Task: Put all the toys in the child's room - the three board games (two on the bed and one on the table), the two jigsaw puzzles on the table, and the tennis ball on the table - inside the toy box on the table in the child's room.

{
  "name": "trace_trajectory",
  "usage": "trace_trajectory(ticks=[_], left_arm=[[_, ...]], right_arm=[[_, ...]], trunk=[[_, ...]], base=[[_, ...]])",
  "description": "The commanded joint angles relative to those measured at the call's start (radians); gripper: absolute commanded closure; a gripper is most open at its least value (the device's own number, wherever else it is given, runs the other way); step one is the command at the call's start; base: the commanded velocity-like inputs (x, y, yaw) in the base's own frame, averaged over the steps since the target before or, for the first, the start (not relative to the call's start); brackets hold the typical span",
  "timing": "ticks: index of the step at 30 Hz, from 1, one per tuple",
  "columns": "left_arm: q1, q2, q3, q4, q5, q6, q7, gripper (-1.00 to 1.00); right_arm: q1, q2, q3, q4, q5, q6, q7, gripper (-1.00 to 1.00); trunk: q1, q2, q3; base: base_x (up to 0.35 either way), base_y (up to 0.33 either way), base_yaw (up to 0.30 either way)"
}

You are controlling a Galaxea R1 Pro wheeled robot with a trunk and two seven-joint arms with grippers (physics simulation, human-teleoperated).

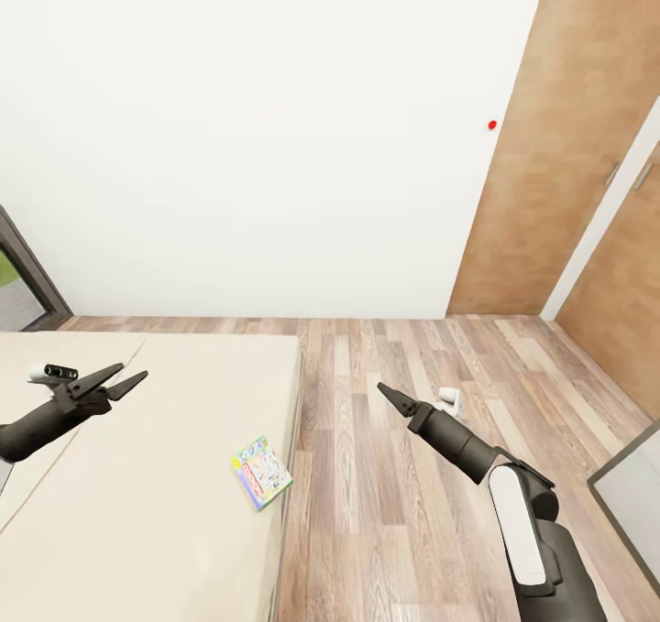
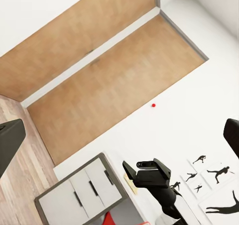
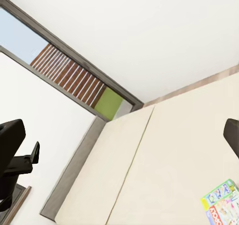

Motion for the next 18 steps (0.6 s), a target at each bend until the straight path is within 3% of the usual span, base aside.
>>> trace_trajectory(ticks=[1, 18], left_arm=[[-0.001, 0.000, 0.000, 0.000, -0.001, 0.011, -0.004, -1.00], [0.000, 0.000, -0.001, 0.000, -0.001, 0.011, -0.004, -1.00]], right_arm=[[-0.001, 0.001, -0.002, 0.000, -0.003, 0.007, 0.002, -1.00], [-0.001, 0.001, -0.002, 0.000, -0.003, 0.007, 0.002, -1.00]], trunk=[[0.001, -0.002, 0.000], [0.001, -0.002, 0.028]], base=[[0.000, 0.000, 0.000], [0.000, 0.000, 0.000]])
